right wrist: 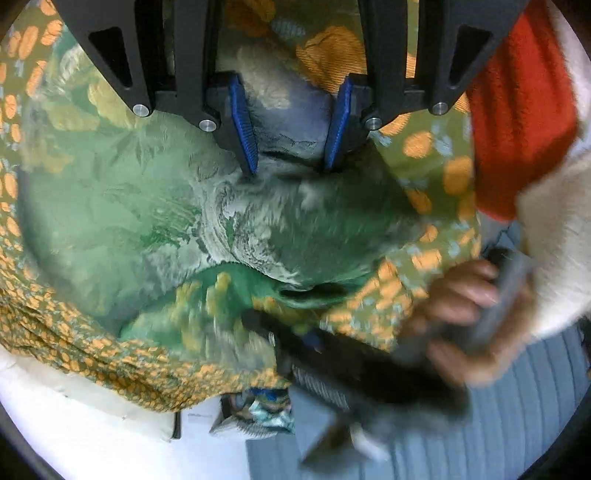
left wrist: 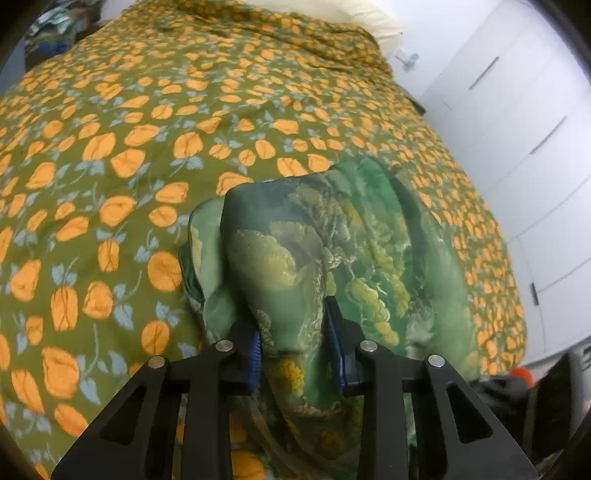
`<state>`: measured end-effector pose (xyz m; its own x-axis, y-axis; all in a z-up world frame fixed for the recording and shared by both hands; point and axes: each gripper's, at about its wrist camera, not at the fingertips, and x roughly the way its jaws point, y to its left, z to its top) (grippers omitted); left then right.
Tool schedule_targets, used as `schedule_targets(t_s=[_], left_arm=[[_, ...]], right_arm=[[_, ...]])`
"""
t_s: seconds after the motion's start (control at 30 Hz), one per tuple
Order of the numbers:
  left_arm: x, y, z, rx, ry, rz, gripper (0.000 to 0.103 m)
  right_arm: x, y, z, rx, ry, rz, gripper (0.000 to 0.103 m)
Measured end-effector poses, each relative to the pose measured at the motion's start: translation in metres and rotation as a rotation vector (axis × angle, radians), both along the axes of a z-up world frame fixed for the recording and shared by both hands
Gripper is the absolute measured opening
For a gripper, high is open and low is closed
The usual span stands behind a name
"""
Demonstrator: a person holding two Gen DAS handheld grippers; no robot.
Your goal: Fold large clothes
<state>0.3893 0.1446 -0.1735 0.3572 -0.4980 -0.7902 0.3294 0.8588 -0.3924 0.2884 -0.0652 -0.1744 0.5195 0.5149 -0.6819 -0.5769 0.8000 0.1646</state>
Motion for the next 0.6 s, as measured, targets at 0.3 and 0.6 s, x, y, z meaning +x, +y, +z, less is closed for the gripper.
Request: schedule_targets(t_s=[0.3,0.6], left_arm=[[0.002,-0.007,-0.003,0.079,0.0,-0.056,0.031],[0.022,0.002,-0.046,0.104,0.077,0.03,0.033]], right_arm=[[0.038,0.036,0.017,0.056,-0.001,-0.127,0.038],[0.04,0.092,-0.024,-0.165,-0.08,-0.046,0.042]])
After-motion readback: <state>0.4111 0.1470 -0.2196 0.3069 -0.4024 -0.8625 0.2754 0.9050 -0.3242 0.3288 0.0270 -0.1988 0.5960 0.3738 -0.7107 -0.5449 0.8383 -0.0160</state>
